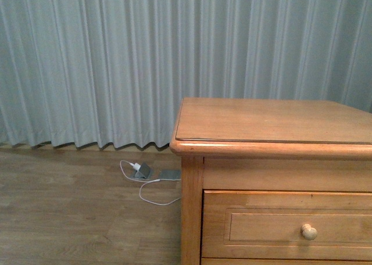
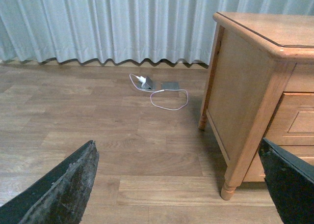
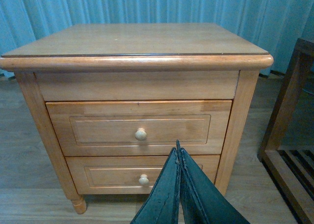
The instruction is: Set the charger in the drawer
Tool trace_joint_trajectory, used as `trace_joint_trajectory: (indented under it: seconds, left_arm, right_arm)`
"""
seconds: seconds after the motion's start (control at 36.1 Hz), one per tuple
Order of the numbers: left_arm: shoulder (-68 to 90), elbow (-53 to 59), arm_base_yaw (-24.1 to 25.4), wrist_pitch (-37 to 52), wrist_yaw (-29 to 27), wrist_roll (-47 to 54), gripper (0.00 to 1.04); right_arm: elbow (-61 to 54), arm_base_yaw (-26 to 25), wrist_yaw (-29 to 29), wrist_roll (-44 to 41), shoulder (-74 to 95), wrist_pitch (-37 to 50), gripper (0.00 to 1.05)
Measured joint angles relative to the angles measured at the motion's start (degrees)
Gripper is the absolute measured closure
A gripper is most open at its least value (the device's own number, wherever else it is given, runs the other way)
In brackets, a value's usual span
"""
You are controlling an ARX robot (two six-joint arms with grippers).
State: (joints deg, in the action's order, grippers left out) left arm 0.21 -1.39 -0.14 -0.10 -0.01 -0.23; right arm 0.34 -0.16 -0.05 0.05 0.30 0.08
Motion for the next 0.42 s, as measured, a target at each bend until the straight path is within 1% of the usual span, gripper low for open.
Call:
trace_joint_trajectory:
  seconds: [0.08,0.11,0.19,0.25,0.36,0.42]
  left_arm:
    - [0.00,0.00,0.00,0.00,0.00,0.00,0.06]
    - [0.00,0.00,0.00,0.00,0.00,-0.02,0.06]
    - [0.00,0.00,0.00,0.00,0.00,-0.02,0.06]
    - [0.00,0.00,0.00,0.00,0.00,0.00,0.06]
    - [0.00,0.00,0.00,0.00,0.00,0.00,0.06]
    - [0.00,0.00,0.00,0.00,0.00,0.00,0.06]
  right_arm:
    - [0.00,-0.02,0.00,0.00,-0.04,-0.04,1.03]
    - [0.00,-0.02,0.00,-0.07,-0.07,-0.04,1.02]
    - [0.00,-0.02,0.00,-0.04,-0.07,-0.04,0.88]
    - [0.00,-0.02,0.00,-0.04,-0.07,-0.04,0.74]
    - [0.00,-0.02,0.00,-0.04,-0.07,-0.04,0.56]
    - [0.00,-0.02,0.00,-0.04,-0.07,-0.04,0.49]
